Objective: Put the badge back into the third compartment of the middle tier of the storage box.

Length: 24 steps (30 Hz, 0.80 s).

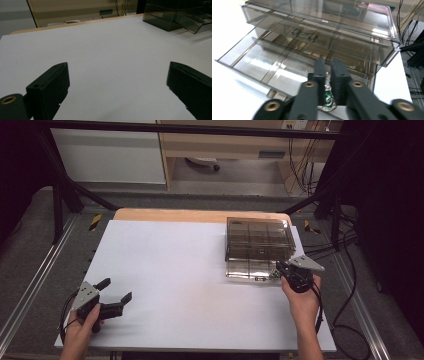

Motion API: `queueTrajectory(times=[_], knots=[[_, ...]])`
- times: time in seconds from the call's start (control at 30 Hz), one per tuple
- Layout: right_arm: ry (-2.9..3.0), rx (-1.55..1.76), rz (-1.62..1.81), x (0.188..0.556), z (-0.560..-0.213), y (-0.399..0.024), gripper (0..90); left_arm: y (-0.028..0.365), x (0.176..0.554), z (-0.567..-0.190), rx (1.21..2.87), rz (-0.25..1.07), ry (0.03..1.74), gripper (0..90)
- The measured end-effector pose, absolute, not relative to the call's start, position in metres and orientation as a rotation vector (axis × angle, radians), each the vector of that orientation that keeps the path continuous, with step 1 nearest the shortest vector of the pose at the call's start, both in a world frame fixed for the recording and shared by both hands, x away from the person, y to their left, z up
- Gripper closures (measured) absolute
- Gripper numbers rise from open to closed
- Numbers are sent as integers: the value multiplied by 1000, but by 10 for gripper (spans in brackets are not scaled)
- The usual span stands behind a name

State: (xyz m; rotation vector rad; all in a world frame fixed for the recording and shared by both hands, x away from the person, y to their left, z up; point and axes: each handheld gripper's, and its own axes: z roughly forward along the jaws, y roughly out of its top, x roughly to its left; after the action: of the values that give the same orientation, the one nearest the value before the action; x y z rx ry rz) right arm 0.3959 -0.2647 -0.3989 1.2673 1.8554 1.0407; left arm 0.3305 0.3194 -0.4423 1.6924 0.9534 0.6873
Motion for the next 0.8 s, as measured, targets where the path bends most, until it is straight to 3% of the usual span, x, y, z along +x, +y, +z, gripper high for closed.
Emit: queueTrajectory(times=[0.07, 0.37, 0.8], knots=[[1856, 1267, 1042, 393, -399, -263, 900, 319, 330, -442, 1696, 692, 952, 49], [1950, 1261, 1026, 371, -418, -254, 900, 316, 330, -443, 1710, 690, 943, 49], [1981, 1316, 1008, 366, -440, -257, 900, 315, 330, -443, 1714, 683, 939, 49]])
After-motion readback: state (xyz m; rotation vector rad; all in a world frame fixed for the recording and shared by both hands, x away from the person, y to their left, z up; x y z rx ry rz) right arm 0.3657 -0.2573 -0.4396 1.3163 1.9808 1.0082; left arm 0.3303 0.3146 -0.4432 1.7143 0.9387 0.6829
